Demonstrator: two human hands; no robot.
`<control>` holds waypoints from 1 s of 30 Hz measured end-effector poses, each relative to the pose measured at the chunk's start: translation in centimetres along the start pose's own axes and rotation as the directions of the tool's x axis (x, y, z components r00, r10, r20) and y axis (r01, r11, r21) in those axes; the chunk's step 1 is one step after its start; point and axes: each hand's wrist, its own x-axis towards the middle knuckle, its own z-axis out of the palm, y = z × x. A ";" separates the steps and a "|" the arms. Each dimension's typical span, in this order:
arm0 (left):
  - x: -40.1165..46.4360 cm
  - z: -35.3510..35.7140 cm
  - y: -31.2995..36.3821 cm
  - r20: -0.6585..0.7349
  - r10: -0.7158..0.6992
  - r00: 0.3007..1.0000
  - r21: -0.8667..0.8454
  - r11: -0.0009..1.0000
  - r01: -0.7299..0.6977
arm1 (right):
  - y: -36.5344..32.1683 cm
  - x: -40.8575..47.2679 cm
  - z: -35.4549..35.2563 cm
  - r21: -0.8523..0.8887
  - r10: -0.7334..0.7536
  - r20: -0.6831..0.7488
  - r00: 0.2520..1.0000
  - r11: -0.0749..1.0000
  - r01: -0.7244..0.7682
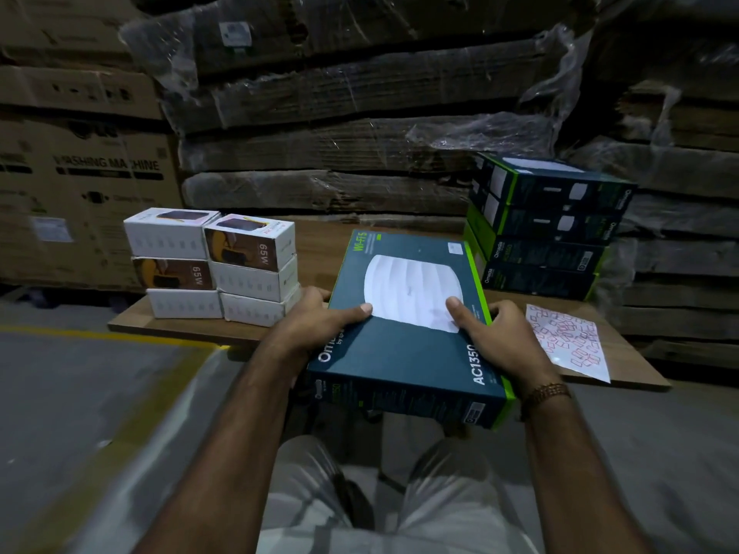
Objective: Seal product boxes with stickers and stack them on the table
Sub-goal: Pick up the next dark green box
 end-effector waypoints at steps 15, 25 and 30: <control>-0.7 1.0 2.2 -0.219 0.319 0.922 -0.171 0.918 -0.358 | -4.2 -1.5 -1.8 0.331 -0.321 -0.043 0.946 0.889 0.317; -1.3 -0.4 7.1 -0.067 0.531 0.845 -0.262 0.808 -0.528 | -7.1 -1.2 -2.9 0.298 -0.463 -0.204 0.862 0.810 0.505; -1.8 -0.6 9.7 -0.098 0.592 0.800 -0.279 0.756 -0.593 | -8.1 -1.1 -3.8 0.251 -0.535 -0.242 0.809 0.771 0.585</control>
